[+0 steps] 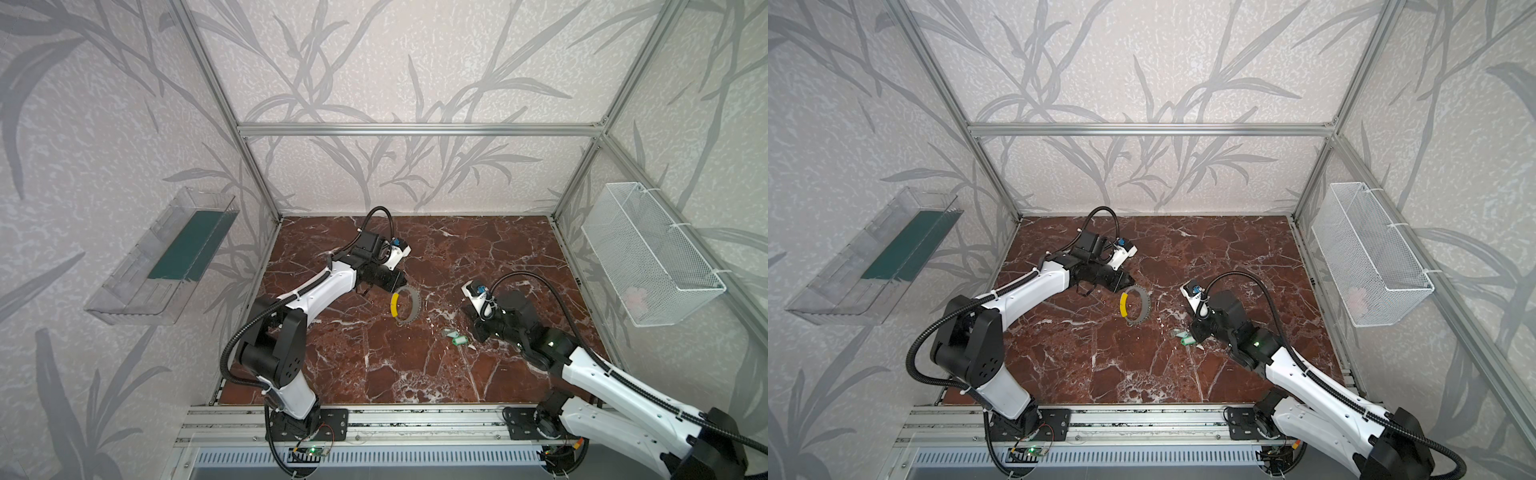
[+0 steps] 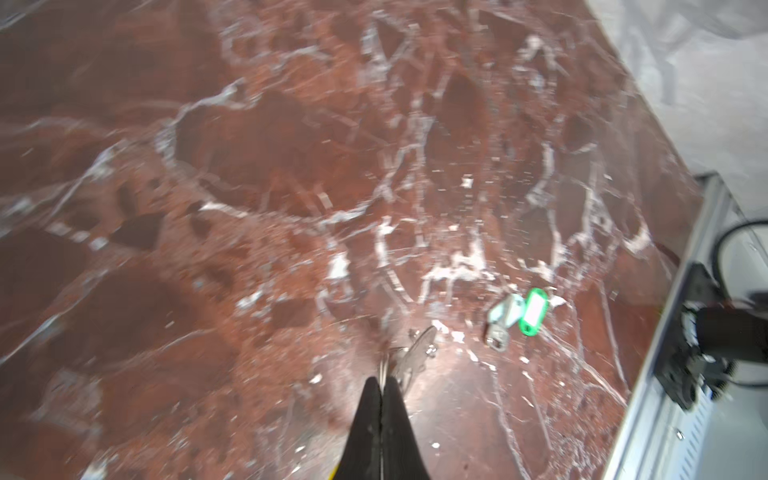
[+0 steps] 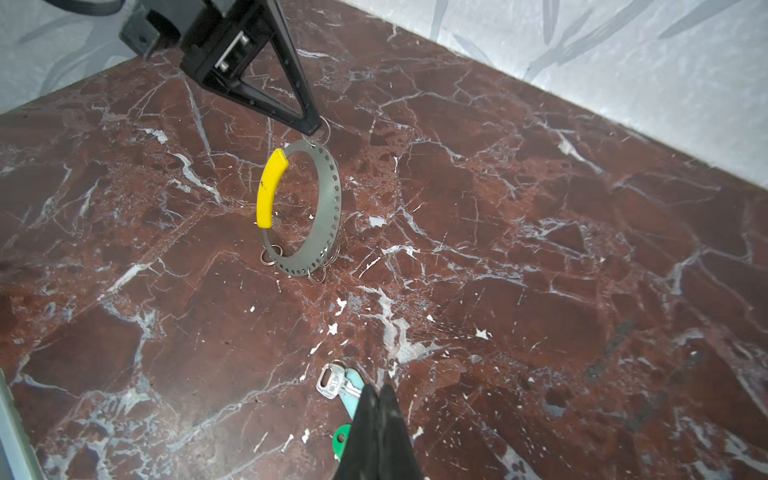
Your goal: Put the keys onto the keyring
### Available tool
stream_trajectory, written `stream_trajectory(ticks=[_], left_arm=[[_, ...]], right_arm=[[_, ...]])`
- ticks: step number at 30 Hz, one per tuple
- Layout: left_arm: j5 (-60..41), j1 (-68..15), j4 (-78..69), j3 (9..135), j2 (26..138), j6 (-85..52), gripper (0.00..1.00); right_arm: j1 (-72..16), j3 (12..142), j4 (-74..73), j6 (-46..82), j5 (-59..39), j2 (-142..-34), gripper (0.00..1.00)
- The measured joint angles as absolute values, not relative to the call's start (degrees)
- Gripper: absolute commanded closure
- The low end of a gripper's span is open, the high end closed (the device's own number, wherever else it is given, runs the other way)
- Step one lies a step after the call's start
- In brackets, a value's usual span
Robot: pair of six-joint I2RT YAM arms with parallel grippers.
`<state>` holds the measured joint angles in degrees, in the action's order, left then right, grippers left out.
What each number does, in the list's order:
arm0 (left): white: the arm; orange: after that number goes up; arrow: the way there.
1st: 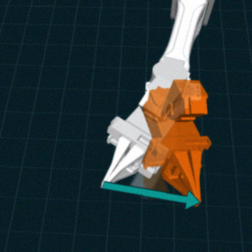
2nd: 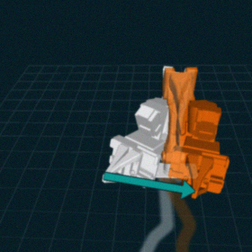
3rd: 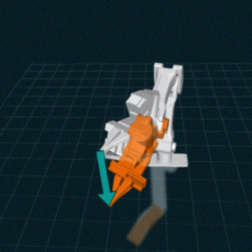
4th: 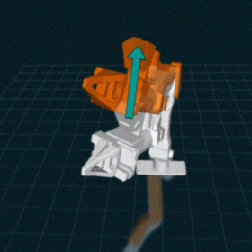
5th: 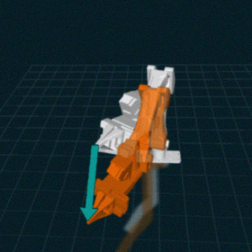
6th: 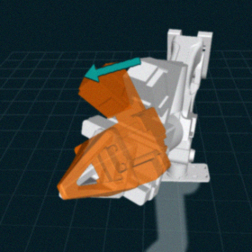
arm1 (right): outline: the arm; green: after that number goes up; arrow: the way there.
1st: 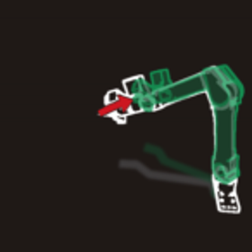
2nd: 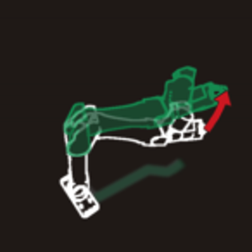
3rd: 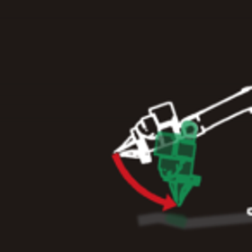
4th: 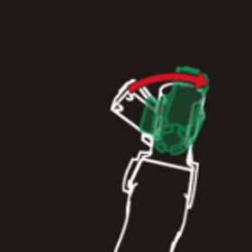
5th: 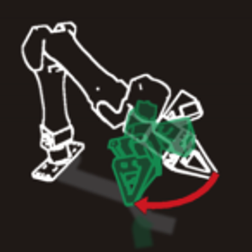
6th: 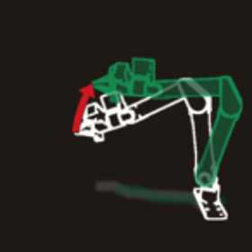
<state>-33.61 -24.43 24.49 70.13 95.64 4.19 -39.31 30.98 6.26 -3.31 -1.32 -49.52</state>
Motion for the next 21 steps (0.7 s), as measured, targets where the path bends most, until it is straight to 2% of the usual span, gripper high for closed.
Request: stream_trajectory(ticks=[3,6,8,10,17,21], left_arm=[[-36.6,-25.8,23.5,70.1,94.5,6.6,1.00],[-39.0,-27.1,22.6,70.1,92.9,9.2,1.00],[-40.8,-27.7,20.1,69.2,91.0,11.3,1.00],[-42.8,-28.4,16.6,66.8,88.3,13.2,1.00],[-48.2,-30.0,7.6,61.3,83.8,18.2,1.00],[-50.2,-30.9,2.7,59.3,82.6,21.0,1.00]], right_arm=[[-38.6,28.0,3.0,-6.4,-2.0,-45.3,0.97],[-37.4,27.9,0.1,-8.1,-4.8,-44.0,0.90],[-36.9,28.2,-1.1,-9.3,-7.6,-44.2,0.80],[-36.4,29.2,-0.9,-9.8,-10.8,-44.8,0.78],[-33.3,35.2,-0.8,-11.1,-21.7,-47.7,0.77],[-33.2,35.9,-1.0,-11.9,-25.8,-49.7,0.80]])
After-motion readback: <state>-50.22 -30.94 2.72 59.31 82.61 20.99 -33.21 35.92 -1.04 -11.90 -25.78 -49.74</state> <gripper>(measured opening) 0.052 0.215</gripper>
